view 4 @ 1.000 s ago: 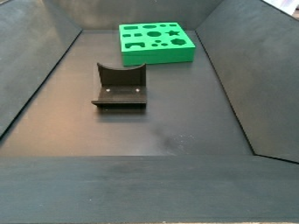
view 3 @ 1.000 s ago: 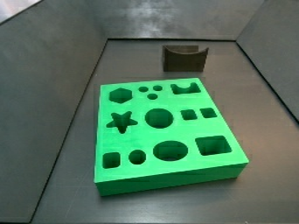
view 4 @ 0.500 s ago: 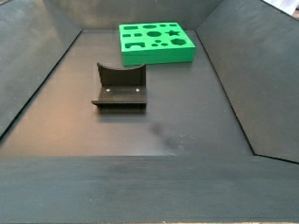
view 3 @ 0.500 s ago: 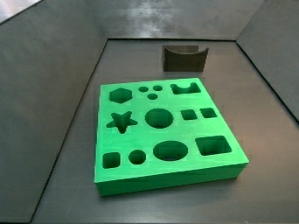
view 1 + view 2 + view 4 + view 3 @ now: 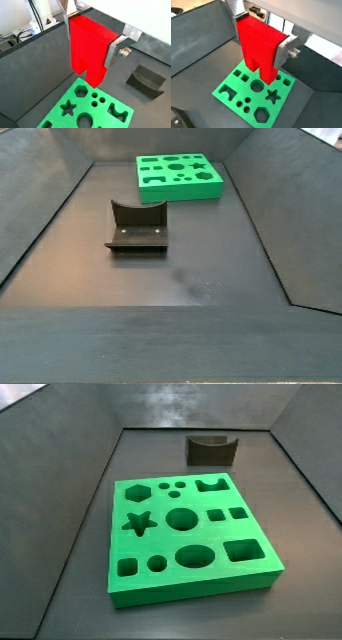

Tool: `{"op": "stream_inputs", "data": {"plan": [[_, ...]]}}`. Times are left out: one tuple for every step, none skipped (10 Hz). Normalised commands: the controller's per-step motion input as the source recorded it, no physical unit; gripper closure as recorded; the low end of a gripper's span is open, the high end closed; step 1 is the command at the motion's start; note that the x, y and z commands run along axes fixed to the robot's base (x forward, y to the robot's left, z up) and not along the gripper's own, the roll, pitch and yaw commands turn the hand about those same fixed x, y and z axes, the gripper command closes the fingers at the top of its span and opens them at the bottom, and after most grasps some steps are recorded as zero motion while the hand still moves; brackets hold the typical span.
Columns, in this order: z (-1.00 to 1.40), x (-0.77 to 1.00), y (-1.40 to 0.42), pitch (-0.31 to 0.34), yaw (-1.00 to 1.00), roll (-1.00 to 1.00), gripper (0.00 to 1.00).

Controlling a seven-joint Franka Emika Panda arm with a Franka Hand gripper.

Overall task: Pick up the double-square object. Move up. Move to above the board. Insert the double-square object.
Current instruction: Insert the double-square object.

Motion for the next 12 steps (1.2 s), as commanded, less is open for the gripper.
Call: {"op": "stream_inputs", "data": {"plan": [[-0.22,0.05,0.0,-0.02,0.0,0.01,1.0],[-0.61,0.54,-0.01,-0.041,-0.1,0.07,1.0],[-0.76,0.78,0.0,-0.009,0.13,0.02,1.0],[-0.67,0.71,0.0,-0.034,0.26,0.0,1.0],[-0.53,0.69,-0.01,-0.004,0.35,0.0,1.0],[-0.46,0.76,0.0,0.0,0.33,0.0,1.0],[-0.41,0.78,0.0,-0.006,0.34,-0.02,1.0],[-0.43,0.79,0.0,-0.059,0.3,-0.06,1.0],[-0.44,0.74,-0.04,-0.133,0.26,-0.06,1.0],[-0.49,0.66,-0.11,-0.176,0.24,-0.02,1.0],[-0.47,0.66,-0.14,-0.19,0.21,0.0,1.0],[-0.43,0.68,-0.21,-0.149,0.17,0.06,1.0]]}}
